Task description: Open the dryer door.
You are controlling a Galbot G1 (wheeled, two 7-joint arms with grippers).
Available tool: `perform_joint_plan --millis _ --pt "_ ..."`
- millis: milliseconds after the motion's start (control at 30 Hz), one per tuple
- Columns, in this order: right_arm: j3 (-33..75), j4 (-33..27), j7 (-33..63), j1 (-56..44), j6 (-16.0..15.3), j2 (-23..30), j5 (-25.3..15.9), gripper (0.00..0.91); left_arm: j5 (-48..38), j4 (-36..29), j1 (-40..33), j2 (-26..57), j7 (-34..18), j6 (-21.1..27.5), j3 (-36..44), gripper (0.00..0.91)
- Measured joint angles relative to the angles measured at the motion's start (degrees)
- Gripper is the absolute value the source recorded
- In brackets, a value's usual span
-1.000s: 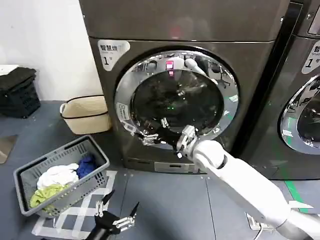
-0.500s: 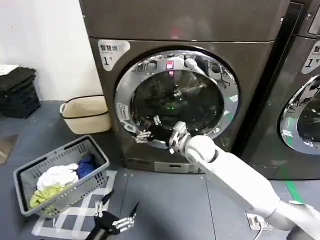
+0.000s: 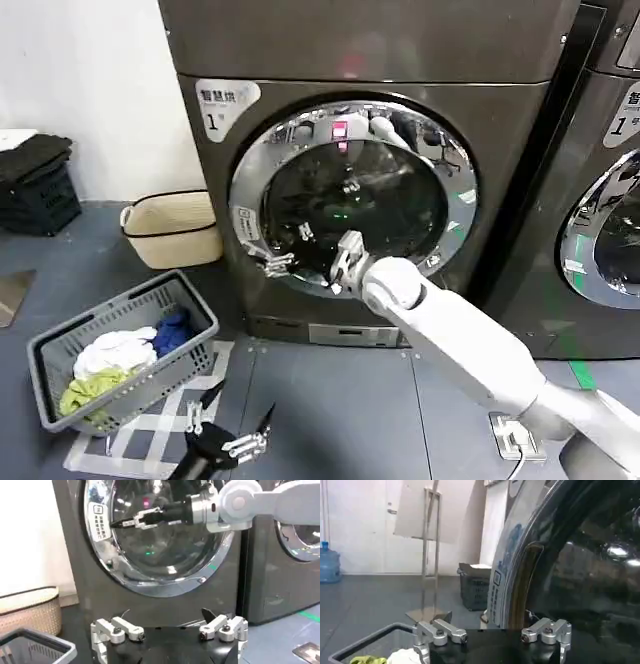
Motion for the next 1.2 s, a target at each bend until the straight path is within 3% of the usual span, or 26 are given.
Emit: perform_joint_plan --millis 600,1200 --pt "-0.42 -4.38 -4.19 2.39 0.13 2.97 -0.01 0.907 -0.18 -0.37 0.28 -0.21 -0.01 -0.06 -0.23 0.907" --pt "-1.10 -2.13 -7.77 2.59 0.15 2.93 0.45 0.907 -0.45 -0.67 0.20 -0.24 -0.03 -0.07 -0.45 0.907"
